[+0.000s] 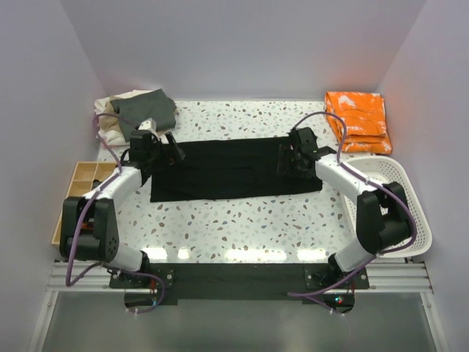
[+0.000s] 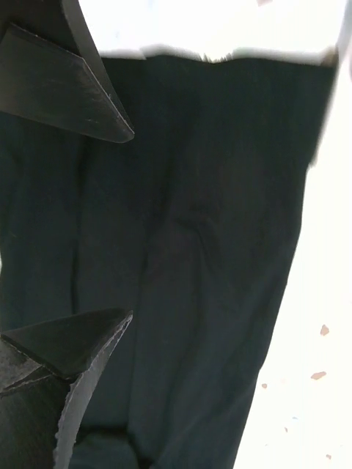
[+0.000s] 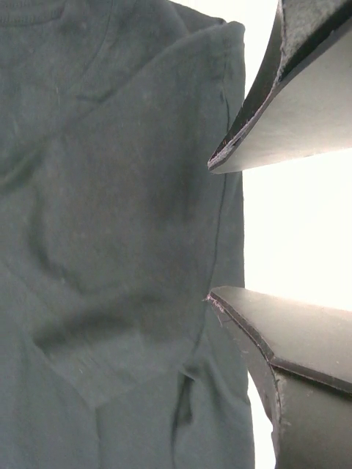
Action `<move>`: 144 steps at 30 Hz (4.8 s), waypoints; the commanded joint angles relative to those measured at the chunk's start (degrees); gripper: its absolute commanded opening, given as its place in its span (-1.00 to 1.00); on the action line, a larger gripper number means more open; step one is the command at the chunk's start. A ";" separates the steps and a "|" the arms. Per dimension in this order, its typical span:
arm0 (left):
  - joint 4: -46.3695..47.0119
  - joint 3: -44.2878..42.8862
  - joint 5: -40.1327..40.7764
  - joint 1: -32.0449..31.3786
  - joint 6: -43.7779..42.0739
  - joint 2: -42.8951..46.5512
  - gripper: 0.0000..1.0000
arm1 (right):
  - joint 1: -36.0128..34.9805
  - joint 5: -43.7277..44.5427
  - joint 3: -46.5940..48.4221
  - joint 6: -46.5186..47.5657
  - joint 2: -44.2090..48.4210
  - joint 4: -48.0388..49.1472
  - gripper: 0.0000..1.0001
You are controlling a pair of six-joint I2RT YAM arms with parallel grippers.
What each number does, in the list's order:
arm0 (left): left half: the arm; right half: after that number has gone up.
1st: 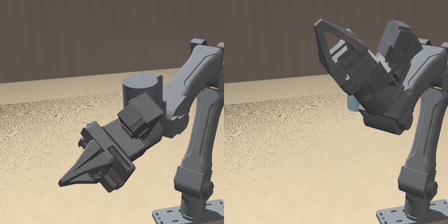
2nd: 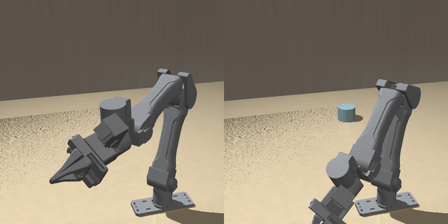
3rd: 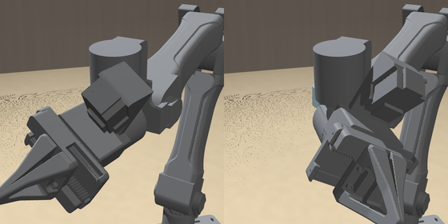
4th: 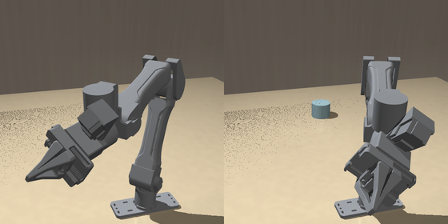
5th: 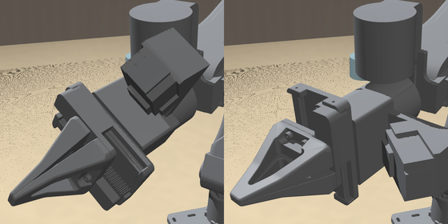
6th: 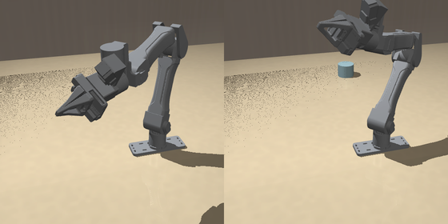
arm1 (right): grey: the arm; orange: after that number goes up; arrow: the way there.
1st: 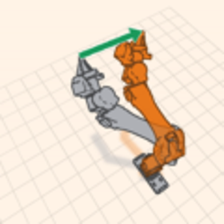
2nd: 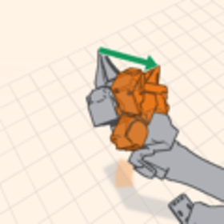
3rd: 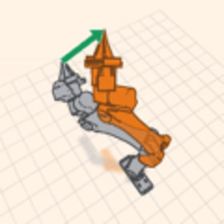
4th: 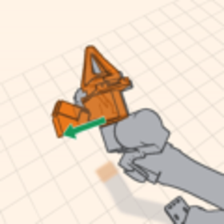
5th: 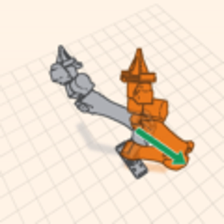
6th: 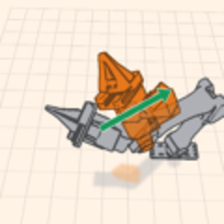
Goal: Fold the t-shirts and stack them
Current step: Fold the other side of the tshirt into a rectangle, then rotate the tshirt 90 degrees
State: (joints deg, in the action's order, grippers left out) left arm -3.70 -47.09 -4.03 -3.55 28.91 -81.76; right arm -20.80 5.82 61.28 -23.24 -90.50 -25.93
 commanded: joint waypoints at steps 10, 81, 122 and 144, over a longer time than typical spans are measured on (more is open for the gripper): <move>18.29 -11.01 -10.31 -1.37 0.10 -18.52 1.00 | 4.80 2.52 4.37 -5.93 -7.67 4.57 0.38; 1.77 -54.21 -19.96 -18.51 -2.98 -49.10 1.00 | -2.93 -34.21 -11.61 -0.91 16.14 3.43 0.49; 10.30 -48.92 -29.29 -15.78 -1.84 -35.60 1.00 | -13.48 11.56 -9.25 -5.67 24.58 -4.12 0.55; 20.14 1.30 -12.05 -41.01 8.18 -12.98 0.76 | 7.79 5.08 -1.68 -1.19 11.93 -3.25 0.84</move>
State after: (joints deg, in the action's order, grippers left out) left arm 12.19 -44.93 -18.52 -44.64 35.55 -95.20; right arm -13.54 14.39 58.48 -25.69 -78.06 -31.77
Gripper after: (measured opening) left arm 0.908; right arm 0.922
